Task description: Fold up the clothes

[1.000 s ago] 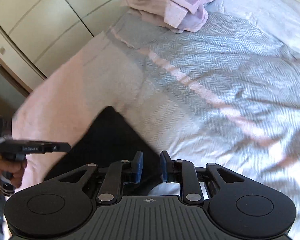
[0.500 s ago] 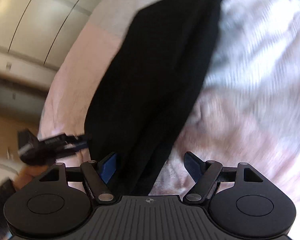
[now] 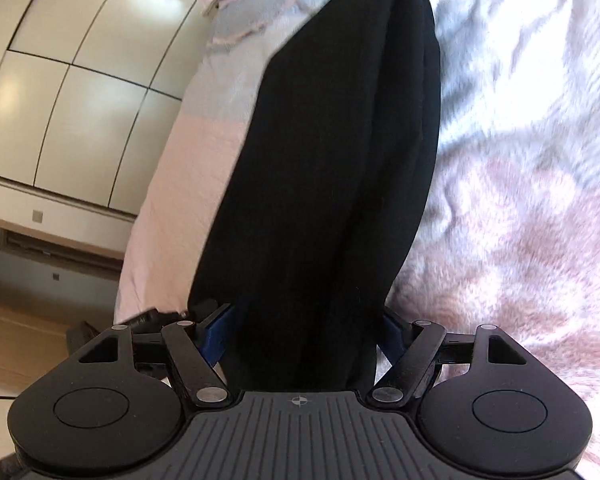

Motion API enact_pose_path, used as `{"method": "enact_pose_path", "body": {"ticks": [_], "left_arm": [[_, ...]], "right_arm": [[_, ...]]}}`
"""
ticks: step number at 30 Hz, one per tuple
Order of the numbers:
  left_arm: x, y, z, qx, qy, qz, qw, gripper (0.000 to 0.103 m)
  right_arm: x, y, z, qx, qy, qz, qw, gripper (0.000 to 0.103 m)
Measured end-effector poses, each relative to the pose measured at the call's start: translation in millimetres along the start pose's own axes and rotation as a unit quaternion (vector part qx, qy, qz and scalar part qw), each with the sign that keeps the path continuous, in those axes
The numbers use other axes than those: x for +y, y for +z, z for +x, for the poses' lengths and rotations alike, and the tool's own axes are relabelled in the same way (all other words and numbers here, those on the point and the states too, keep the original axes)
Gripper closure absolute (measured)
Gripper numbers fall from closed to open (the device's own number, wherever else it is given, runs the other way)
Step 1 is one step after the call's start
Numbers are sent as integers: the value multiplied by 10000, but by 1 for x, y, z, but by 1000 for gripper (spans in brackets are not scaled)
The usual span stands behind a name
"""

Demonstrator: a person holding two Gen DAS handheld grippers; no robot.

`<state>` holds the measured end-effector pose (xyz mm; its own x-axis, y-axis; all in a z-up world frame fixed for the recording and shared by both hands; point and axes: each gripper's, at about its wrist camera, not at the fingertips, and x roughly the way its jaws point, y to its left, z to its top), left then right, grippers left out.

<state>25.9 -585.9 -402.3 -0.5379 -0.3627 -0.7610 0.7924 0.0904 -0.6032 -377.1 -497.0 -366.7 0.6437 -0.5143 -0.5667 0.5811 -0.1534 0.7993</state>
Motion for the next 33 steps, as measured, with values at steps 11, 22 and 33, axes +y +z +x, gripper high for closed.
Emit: {"method": "enact_pose_path", "body": {"ticks": [11,22,33], "left_arm": [[-35,-44,-61,-528,-332,126,9980,94],[-135,-212,-79,-38,-791,-893,9929,94],[-159,-225,-62,1001,-330,1027,9891,94]], "right_arm": [[29,59,4,804,31,-356,9961,89],[71,143,-61,2488,-824,-1901,9461,88],[11,112,-156,418,-1608,-1659,9721,52]]}}
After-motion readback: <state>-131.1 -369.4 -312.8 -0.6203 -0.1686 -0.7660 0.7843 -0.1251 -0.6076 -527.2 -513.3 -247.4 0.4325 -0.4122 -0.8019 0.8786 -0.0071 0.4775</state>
